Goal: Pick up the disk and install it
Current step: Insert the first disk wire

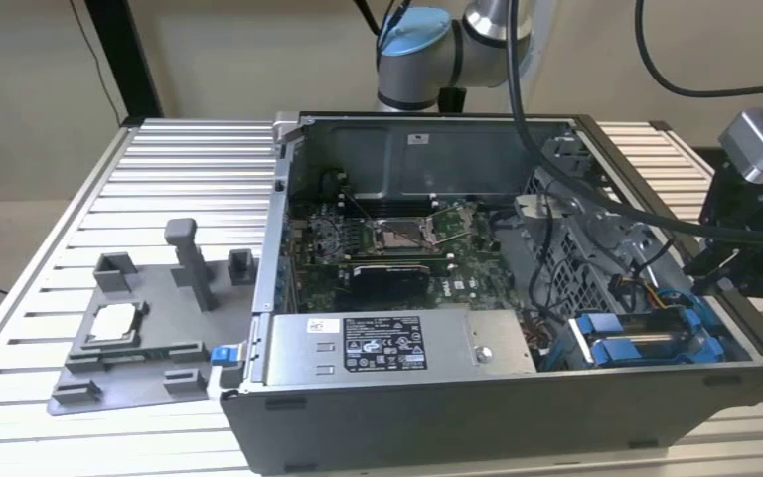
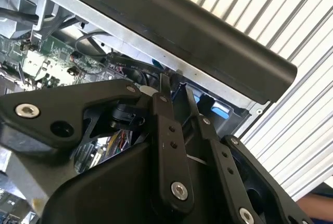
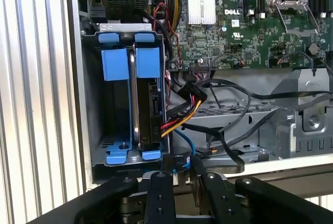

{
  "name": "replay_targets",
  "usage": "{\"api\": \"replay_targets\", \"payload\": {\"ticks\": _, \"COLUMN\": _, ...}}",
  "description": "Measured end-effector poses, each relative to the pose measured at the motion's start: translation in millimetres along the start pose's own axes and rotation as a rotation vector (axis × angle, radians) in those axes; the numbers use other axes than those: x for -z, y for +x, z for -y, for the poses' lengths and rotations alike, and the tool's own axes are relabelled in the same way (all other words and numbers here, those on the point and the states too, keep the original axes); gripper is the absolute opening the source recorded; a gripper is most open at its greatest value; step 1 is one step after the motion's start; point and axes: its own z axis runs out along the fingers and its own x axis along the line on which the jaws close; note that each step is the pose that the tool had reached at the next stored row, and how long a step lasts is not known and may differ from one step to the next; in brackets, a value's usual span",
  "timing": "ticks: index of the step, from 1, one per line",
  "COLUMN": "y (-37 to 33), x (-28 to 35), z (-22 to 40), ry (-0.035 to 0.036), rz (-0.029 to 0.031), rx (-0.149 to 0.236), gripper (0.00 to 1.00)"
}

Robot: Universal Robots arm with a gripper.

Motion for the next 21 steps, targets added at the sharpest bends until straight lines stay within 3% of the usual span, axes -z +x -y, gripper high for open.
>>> {"api": "replay_targets", "payload": {"ticks": 15, "y": 0.0, "x": 0.0, "z": -1.0, "ry": 0.0, "rz": 0.0, "rx": 0.0, "gripper": 1.0}}
{"api": "replay_targets", "payload": {"ticks": 18, "y": -0.1, "x": 2.6, "z": -5.1, "ry": -0.0001, "rz": 0.0015, "rx": 0.0, "gripper": 1.0}}
{"api": "replay_targets", "payload": {"ticks": 21, "y": -0.2, "x": 5.9, "z": -14.5, "ry": -0.0003, "rz": 0.0059, "rx": 0.0, "gripper": 1.0}}
